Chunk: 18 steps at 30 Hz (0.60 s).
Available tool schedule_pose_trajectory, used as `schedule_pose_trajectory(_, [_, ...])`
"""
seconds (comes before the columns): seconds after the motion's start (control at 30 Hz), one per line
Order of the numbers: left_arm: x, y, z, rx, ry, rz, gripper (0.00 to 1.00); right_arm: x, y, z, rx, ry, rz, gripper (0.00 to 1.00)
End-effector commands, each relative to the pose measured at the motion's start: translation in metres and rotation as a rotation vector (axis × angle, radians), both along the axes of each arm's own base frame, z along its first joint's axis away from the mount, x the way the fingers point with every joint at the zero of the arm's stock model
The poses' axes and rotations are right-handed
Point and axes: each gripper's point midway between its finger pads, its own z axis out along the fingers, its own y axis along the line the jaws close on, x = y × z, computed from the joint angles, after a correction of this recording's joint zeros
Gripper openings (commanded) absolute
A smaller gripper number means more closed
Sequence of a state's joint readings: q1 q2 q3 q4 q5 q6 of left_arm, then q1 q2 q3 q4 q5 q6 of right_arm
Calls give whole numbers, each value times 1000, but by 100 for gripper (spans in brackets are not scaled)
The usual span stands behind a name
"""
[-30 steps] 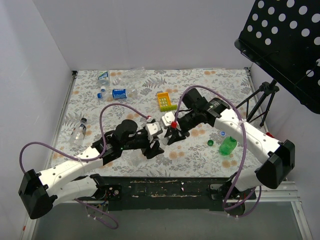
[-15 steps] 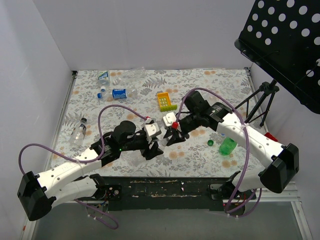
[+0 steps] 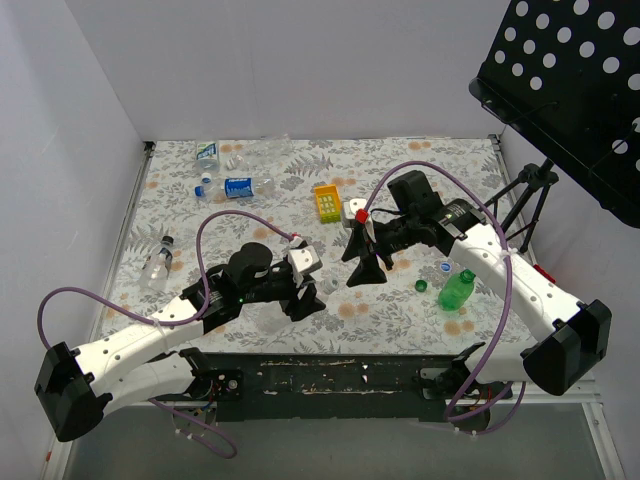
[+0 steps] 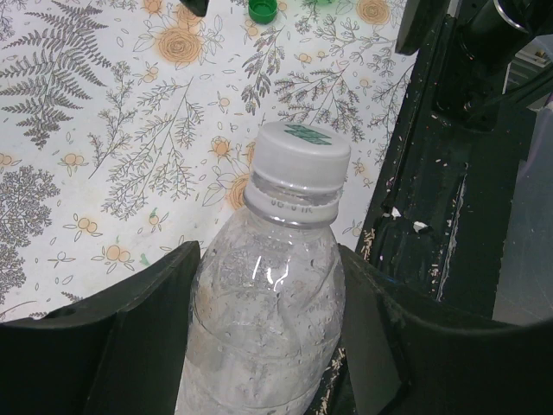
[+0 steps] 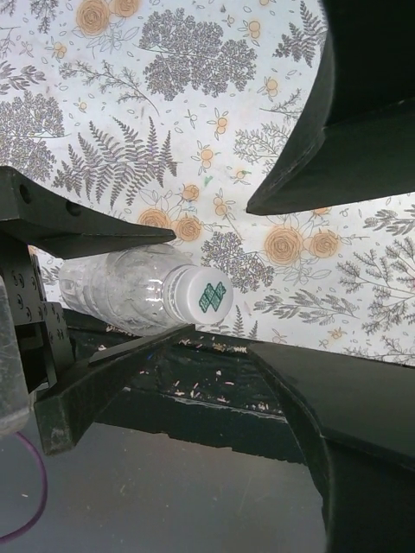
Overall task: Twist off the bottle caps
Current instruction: Unscrew the bottle cap from the plastic bottle.
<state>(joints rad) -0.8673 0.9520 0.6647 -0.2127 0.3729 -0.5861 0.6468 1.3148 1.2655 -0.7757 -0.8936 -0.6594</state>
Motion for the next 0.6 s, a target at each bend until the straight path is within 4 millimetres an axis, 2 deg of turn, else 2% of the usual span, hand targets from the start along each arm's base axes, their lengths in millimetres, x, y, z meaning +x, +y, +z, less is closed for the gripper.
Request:
schedule_pose_trajectory(0.0, [2, -2, 12, -29, -15, 18, 0, -2, -6, 27, 32, -7, -32, 70])
schedule_pose_trajectory(0.27, [5, 1, 14, -37, -16, 45, 0, 2, -8, 42, 63, 62, -86, 73])
schedule_pose_trajectory(0.47, [8, 1, 15, -40, -20, 60, 0, 8, -7, 39, 74, 216, -189, 73])
schedule_pose_trajectory(0.57, [10, -1, 15, -44, -25, 66, 0, 19, -5, 32, 45, 293, -297, 72])
